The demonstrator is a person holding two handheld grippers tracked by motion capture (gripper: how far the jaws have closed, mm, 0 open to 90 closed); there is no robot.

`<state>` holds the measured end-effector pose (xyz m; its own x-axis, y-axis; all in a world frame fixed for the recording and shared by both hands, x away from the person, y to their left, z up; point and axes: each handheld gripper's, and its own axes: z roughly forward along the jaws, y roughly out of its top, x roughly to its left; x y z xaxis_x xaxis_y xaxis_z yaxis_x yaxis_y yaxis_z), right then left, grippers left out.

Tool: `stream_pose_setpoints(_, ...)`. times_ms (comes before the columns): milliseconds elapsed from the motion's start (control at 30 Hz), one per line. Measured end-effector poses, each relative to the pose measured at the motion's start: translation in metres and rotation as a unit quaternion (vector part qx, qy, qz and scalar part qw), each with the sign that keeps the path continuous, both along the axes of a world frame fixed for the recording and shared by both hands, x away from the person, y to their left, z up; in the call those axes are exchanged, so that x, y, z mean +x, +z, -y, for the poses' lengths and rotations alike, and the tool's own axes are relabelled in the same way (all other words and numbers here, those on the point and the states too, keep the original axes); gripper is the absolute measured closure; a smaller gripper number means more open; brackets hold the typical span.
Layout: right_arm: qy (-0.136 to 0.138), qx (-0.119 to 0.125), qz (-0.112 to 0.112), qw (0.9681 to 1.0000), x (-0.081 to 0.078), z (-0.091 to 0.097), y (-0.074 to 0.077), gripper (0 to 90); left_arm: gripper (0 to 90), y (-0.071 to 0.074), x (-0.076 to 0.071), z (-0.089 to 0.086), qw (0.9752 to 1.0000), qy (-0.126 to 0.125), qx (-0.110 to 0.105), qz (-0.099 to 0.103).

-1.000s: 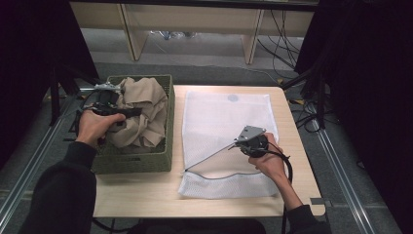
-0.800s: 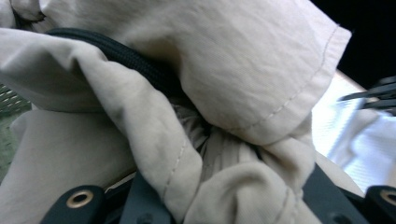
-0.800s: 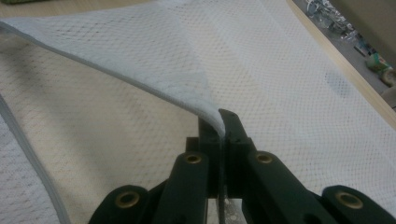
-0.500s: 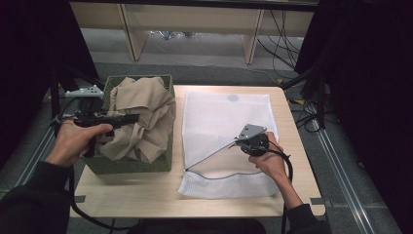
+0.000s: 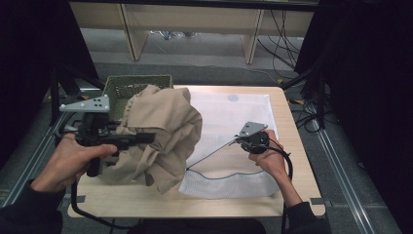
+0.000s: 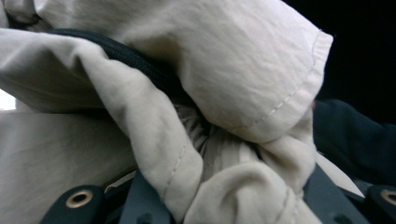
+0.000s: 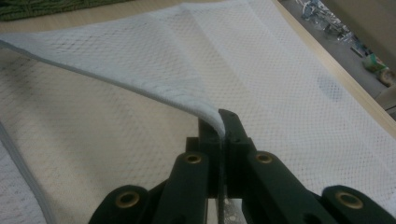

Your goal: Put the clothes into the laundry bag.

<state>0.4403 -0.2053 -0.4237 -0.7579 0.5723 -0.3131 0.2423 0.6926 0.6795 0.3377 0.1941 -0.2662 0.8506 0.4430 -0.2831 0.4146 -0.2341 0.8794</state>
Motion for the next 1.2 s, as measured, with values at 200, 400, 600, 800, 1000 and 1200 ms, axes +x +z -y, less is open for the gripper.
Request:
stream_pose_setpoints(200, -0.002, 0.007, 0.004, 1.0000, 0.001, 0.005, 0.004, 89.6, 68.1, -0.003, -0.009, 0.039, 0.9976, -0.062, -0.016, -0.024)
stream_pose_setpoints(400, -0.007, 0.019, 0.002, 0.9998, 0.003, 0.011, 0.005, 89.6, 67.8, -0.014, -0.015, 0.078, 0.9923, -0.119, -0.014, -0.030)
stream_pose_setpoints(600, -0.011, 0.030, 0.010, 0.9994, 0.004, 0.017, 0.010, 89.7, 67.5, -0.053, -0.010, 0.109, 0.9862, -0.150, 0.017, -0.068)
stream_pose_setpoints(800, -0.013, 0.040, 0.013, 0.9990, 0.004, 0.018, 0.013, 89.7, 66.9, -0.104, 0.005, 0.135, 0.9796, -0.164, 0.030, -0.112)
stream_pose_setpoints(1000, -0.005, 0.039, 0.015, 0.9991, 0.001, 0.015, 0.017, 89.8, 65.9, -0.143, 0.021, 0.170, 0.9754, -0.155, 0.031, -0.154)
stream_pose_setpoints(1200, 0.005, 0.042, 0.018, 0.9989, -0.004, 0.012, 0.023, 89.9, 63.9, -0.161, 0.039, 0.195, 0.9801, -0.115, 0.134, -0.092)
